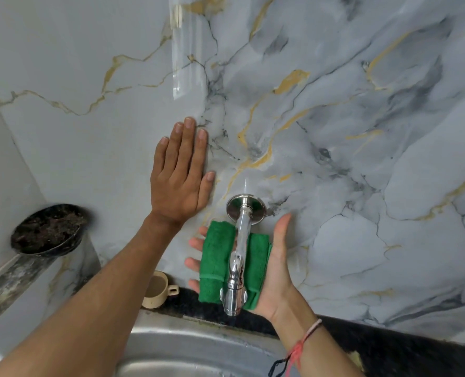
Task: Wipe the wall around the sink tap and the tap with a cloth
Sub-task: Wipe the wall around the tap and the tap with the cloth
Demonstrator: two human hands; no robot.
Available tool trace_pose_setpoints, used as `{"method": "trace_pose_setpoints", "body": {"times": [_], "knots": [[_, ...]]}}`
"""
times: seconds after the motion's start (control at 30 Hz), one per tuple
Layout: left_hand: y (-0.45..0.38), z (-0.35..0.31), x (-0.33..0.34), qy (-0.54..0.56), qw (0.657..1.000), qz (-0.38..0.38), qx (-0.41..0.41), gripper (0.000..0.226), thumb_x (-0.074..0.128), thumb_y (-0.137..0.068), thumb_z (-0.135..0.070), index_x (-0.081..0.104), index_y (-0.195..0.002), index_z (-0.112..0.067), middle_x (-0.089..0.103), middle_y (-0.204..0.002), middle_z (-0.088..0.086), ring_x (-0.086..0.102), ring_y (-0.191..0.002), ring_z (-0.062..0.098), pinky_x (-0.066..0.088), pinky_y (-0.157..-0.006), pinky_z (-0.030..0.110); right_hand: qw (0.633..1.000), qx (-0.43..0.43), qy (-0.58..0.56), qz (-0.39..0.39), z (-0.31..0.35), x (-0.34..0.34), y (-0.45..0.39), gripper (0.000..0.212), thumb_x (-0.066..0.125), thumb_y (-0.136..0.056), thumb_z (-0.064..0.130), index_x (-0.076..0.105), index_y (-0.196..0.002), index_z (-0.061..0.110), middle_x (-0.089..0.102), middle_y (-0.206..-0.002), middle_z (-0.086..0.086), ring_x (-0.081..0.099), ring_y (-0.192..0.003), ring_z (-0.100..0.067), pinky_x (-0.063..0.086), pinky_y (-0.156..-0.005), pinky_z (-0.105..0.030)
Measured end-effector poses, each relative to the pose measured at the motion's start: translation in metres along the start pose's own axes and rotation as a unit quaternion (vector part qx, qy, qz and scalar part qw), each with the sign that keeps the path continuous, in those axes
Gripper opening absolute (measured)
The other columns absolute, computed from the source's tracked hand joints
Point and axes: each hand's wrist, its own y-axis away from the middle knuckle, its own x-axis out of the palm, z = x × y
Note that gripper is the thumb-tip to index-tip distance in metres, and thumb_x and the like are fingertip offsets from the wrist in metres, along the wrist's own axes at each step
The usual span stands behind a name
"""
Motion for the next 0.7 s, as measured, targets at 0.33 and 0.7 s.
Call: {"method": "trace_pose_setpoints", "body": {"times": [0.33,0.7], "knots": [[0.002,0.000,0.003,0.008,1.000,0.001,-0.002,0.066,0.025,-0.105,-0.036,0.019,-0.163,-0.005,0.002,-0.174,0.011,0.009,-0.162,0.027,0.008,-0.136,0.041,0.933,-0.025,0.260,-0.247,-0.032,0.006,0.068,0.075,0.090,-0.074,0.042,0.062,-0.136,0.009,0.069,-0.135,-0.025,0.069,-0.119,-0.044,0.046,-0.113,-0.063],[-0.001,-0.001,-0.003,-0.008,1.000,0.026,-0.003,0.066,0.024,-0.105,-0.037,0.018,-0.162,-0.004,0.021,-0.166,0.014,0.005,-0.162,0.025,0.007,-0.135,0.040,0.273,-0.199,0.850,-0.404,-0.023,0.067,0.006,0.067,0.069,-0.092,0.046,0.046,-0.152,0.027,0.035,-0.167,-0.010,0.027,-0.157,-0.028,0.037,-0.123,-0.051]]}}
